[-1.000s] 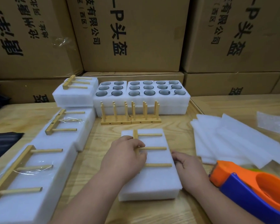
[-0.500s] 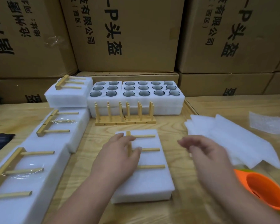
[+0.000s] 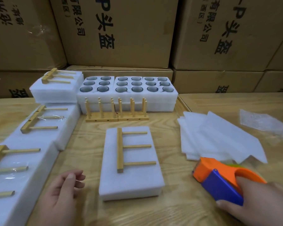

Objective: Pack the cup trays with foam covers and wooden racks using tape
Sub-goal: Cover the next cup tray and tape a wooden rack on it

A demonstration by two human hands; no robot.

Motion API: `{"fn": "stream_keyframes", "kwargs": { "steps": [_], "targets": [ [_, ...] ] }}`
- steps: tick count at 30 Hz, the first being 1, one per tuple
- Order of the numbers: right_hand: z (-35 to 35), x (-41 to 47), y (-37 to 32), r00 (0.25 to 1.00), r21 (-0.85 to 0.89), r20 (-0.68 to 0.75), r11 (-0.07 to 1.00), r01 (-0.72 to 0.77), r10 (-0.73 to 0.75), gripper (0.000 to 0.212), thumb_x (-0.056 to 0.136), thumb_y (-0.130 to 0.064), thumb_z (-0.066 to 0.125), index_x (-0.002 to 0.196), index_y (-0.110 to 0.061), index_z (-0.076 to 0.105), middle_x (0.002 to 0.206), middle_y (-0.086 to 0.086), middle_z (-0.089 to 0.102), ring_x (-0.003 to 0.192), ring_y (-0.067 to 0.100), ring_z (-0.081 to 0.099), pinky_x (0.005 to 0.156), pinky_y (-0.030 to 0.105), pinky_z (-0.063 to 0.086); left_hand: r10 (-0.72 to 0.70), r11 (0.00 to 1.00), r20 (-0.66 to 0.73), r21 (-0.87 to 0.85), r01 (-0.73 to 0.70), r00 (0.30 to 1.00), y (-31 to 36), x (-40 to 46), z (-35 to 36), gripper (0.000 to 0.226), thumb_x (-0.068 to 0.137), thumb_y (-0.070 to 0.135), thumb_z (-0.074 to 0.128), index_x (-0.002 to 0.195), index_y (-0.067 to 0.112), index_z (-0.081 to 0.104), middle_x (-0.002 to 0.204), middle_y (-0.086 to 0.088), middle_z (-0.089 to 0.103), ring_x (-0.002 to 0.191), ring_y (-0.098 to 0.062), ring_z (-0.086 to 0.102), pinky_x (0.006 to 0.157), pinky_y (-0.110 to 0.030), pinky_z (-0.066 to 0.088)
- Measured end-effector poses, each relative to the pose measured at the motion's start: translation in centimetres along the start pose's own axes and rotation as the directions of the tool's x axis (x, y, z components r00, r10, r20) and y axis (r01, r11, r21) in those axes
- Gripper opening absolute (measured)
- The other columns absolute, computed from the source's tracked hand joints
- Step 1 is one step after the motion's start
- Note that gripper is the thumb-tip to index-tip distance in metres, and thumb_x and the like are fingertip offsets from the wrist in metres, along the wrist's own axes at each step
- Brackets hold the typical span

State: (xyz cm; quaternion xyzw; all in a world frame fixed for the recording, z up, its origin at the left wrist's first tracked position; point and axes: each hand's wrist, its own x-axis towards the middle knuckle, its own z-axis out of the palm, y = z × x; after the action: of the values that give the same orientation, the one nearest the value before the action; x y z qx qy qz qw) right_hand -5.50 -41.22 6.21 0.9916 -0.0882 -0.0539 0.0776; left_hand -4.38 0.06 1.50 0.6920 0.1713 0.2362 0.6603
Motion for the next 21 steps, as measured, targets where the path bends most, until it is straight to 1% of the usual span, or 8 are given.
{"fn": "stream_keyframes", "kwargs": {
  "steps": [3,7,8,10,12,14,17,21],
  "targets": [
    [-0.9,0.0,-0.6,1.0,0.044,-0.017,0.999,0.009,-0.008,0.069,0.046,-0.092,0.018,0.083,-0.039,0.042,0.081,-0.015,0.054,0.081,-0.004,0.058,0.067,0.018,0.038,0.041,0.999,0.021,-0.01,-0.04,0.999,1.6,-0.3,-0.3,0.034,0.102,0.0,0.048,0.082,0.011,0.072,0.08,-0.015,0.072,0.058,0.0,0.063,0.055,-0.01,0.046],
    [-2.7,-1.4,-2.3,1.0,0.26,-0.013,0.965,0.025,-0.023,0.061,0.051,-0.09,0.037,0.079,-0.038,0.051,0.077,-0.015,0.06,0.065,-0.006,0.057,0.057,0.017,0.042,0.159,0.987,0.076,-0.024,-0.158,0.984,5.2,-0.3,-0.3,0.034,0.097,0.003,0.056,0.081,0.025,0.076,0.075,-0.003,0.075,0.063,-0.003,0.067,0.06,-0.011,0.05],
    [-3.3,-1.7,-2.8,0.999,0.318,-0.027,0.947,0.043,-0.036,0.062,0.048,-0.089,0.037,0.077,-0.037,0.055,0.079,-0.018,0.063,0.066,-0.006,0.059,0.057,0.019,0.042,0.184,0.983,0.117,-0.034,-0.181,0.976,6.3,-0.4,-0.1,0.029,0.096,0.009,0.059,0.082,0.028,0.077,0.076,-0.002,0.076,0.065,-0.003,0.068,0.062,-0.011,0.052],
    [-4.8,-2.4,-4.3,0.996,0.401,-0.04,0.912,0.089,-0.08,0.061,0.048,-0.087,0.042,0.074,-0.034,0.059,0.088,-0.04,0.058,0.076,-0.013,0.059,0.055,0.021,0.042,0.192,0.981,0.253,-0.041,-0.188,0.948,8.5,-0.4,0.6,0.006,0.085,0.032,0.072,0.085,0.032,0.078,0.082,0.0,0.077,0.073,-0.006,0.07,0.069,-0.015,0.055],
    [-6.7,-3.0,-5.8,0.99,0.447,-0.031,0.884,0.137,-0.138,0.054,0.054,-0.083,0.05,0.075,-0.033,0.06,0.088,-0.046,0.055,0.08,-0.015,0.058,0.055,0.021,0.043,0.166,0.979,0.393,0.046,-0.199,0.905,10.2,-0.3,1.5,0.026,0.071,0.057,0.08,0.091,0.041,0.077,0.091,0.005,0.077,0.082,-0.013,0.071,0.076,-0.025,0.057],
    [-8.3,-3.3,-7.1,0.98,0.458,-0.06,0.868,0.195,-0.189,0.052,0.059,-0.081,0.053,0.075,-0.032,0.059,0.086,-0.039,0.059,0.077,-0.008,0.06,0.055,0.023,0.045,0.142,0.969,0.463,0.114,-0.218,0.875,11.5,-0.2,2.9,0.041,0.061,0.069,0.067,0.097,0.05,0.074,0.095,0.016,0.074,0.079,-0.01,0.07,0.07,-0.019,0.054],
    [-9.7,-3.3,-8.8,0.965,0.449,-0.134,0.854,0.262,-0.226,0.049,0.063,-0.079,0.054,0.073,-0.032,0.054,0.083,-0.029,0.06,0.072,-0.003,0.059,0.054,0.026,0.046,0.131,0.942,0.536,0.196,-0.273,0.834,12.6,0.0,5.1,0.051,0.057,0.076,0.065,0.105,0.058,0.068,0.098,0.028,0.068,0.078,0.002,0.064,0.056,-0.007,0.046],
    [-10.9,-2.9,-10.6,0.946,0.424,-0.215,0.849,0.314,-0.243,0.044,0.072,-0.072,0.064,0.071,-0.031,0.051,0.066,-0.009,0.058,0.066,0.002,0.058,0.048,0.023,0.036,0.123,0.916,0.592,0.24,-0.32,0.796,13.0,0.9,6.6,0.057,0.064,0.071,0.074,0.115,0.049,0.068,0.106,0.037,0.065,0.098,0.018,0.056,0.064,-0.009,0.05]
  ]
}}
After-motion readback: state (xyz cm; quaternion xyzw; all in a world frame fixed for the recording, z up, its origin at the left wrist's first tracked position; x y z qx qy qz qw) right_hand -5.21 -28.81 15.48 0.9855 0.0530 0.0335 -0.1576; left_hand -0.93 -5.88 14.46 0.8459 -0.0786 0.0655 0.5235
